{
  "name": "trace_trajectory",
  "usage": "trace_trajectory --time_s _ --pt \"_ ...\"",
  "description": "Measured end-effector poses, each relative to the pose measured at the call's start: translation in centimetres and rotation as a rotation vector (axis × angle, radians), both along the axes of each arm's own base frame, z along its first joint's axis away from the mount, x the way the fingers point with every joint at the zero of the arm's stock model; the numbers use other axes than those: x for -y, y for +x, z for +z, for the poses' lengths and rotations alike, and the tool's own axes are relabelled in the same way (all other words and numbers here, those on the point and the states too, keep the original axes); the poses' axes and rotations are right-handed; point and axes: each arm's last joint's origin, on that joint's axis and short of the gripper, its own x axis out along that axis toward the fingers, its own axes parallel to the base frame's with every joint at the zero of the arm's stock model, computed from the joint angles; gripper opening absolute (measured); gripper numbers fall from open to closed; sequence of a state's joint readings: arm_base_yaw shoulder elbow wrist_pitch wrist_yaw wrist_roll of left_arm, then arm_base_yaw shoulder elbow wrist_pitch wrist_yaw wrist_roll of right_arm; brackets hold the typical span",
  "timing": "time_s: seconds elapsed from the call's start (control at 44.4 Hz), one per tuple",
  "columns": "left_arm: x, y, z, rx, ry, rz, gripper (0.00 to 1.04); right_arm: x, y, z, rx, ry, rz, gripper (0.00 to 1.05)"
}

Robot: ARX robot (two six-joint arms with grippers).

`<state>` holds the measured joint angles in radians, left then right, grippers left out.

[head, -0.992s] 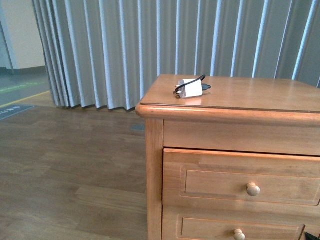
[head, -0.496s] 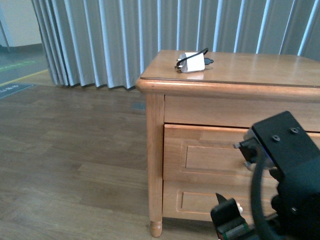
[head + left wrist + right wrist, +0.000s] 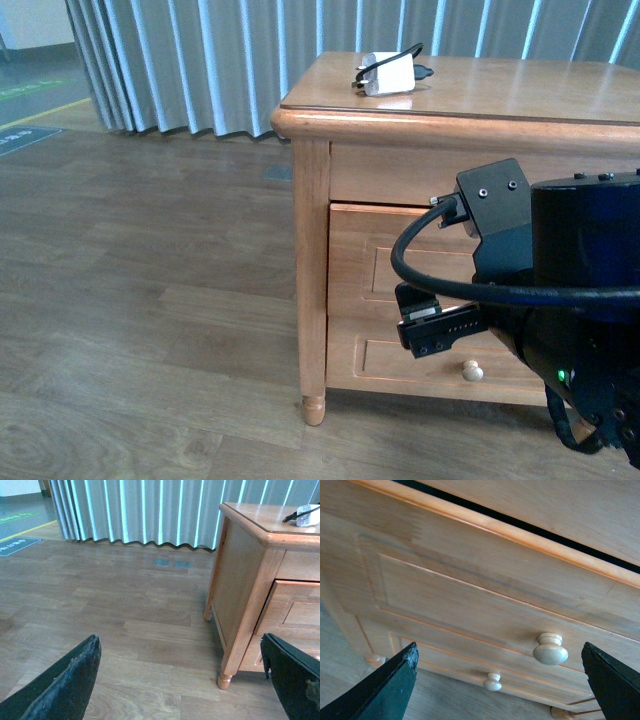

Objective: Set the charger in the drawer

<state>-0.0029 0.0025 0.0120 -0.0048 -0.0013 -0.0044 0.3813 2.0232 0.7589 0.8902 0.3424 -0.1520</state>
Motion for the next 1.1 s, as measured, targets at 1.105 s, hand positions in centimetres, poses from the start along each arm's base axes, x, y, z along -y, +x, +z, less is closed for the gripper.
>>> trace_trajectory --time_s 1.105 --pt "0.0 0.0 0.0 0.000 0.000 0.000 0.99 2.0 4.4 -2.7 0.006 -0.050 -0.095 0.96"
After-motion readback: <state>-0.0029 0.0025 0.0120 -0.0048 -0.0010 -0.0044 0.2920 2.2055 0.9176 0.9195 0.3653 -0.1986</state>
